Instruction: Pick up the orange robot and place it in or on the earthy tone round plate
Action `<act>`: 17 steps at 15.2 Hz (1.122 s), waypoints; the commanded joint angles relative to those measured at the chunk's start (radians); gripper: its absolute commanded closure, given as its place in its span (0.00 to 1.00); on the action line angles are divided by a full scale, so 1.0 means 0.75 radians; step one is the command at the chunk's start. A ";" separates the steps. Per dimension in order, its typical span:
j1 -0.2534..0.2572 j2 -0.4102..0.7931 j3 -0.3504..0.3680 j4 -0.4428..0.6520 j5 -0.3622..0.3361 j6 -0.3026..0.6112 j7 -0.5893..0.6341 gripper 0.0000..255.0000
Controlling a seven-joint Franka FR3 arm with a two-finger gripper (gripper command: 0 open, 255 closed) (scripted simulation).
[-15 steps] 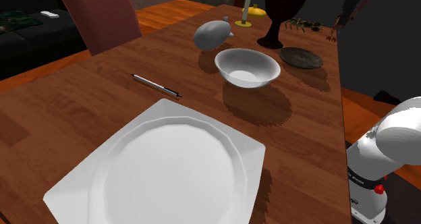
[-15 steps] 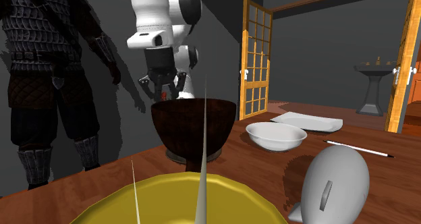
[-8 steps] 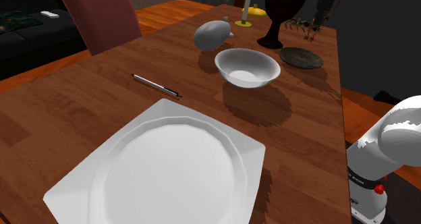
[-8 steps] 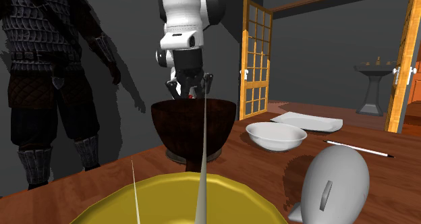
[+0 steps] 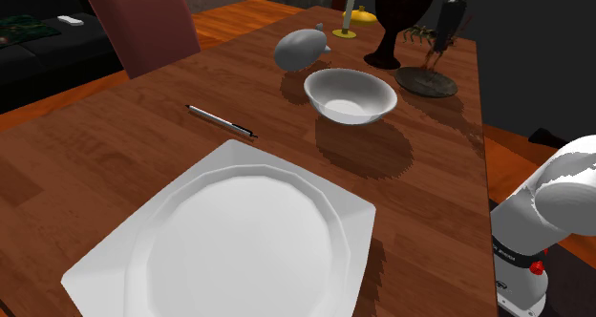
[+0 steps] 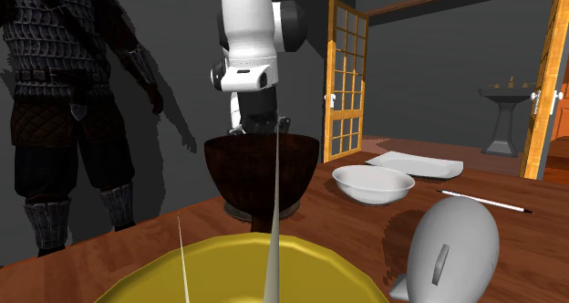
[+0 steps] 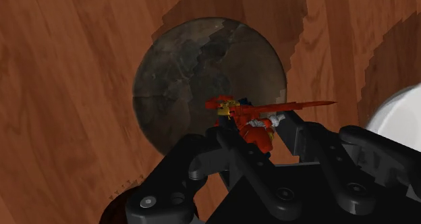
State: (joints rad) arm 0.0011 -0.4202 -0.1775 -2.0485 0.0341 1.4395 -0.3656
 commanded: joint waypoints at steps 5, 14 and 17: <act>-0.002 -0.011 0.000 -0.093 -0.002 0.082 -0.004 1.00; -0.002 -0.011 0.000 -0.093 -0.002 0.082 -0.004 0.00; -0.002 -0.011 0.000 -0.093 -0.002 0.082 -0.004 0.00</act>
State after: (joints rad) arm -0.0002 -0.4286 -0.1776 -2.1179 0.0324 1.5010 -0.3683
